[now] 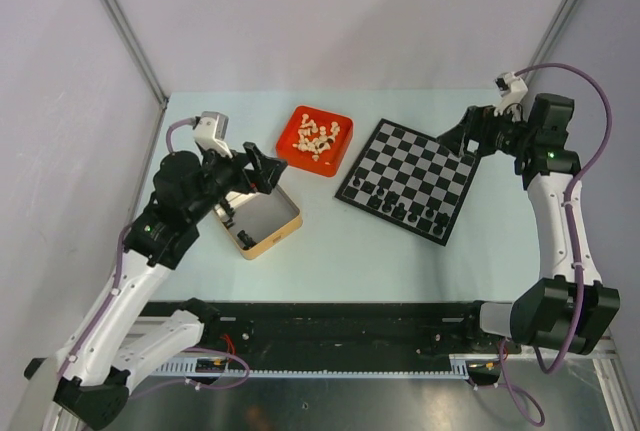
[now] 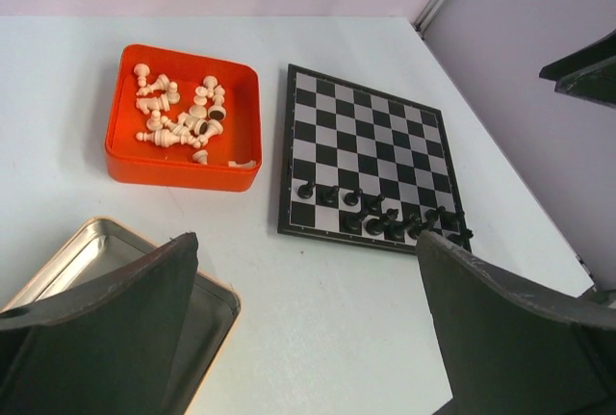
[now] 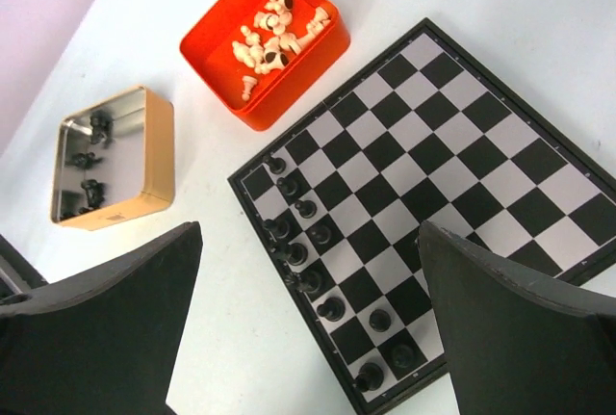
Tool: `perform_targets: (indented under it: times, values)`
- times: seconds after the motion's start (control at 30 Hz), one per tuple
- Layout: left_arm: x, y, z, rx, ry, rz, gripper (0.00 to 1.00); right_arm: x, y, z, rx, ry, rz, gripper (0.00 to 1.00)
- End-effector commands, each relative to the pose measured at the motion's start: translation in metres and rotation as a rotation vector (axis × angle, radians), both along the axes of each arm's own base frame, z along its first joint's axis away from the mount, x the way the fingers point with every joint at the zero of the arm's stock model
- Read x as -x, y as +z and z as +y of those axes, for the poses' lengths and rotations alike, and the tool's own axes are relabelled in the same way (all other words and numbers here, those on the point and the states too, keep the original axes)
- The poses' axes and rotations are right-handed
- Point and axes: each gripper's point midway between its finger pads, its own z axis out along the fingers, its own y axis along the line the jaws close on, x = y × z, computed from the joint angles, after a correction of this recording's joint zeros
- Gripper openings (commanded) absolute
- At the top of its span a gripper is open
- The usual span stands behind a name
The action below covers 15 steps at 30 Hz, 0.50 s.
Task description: Set up the chess pieces on the board
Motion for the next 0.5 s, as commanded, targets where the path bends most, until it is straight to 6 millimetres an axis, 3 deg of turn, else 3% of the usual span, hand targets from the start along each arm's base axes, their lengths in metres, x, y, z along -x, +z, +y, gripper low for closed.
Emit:
perform_targets:
  times: [0.0, 0.47]
  values:
    - [0.004, 0.028, 0.008, 0.054, 0.031, -0.058, 1.0, -0.006, 0.049, 0.0, -0.065, -0.053, -0.098, 1.0]
    - [0.003, 0.034, 0.012, 0.064, 0.05, -0.072, 1.0, -0.015, 0.06, -0.038, -0.022, -0.324, -0.124, 0.99]
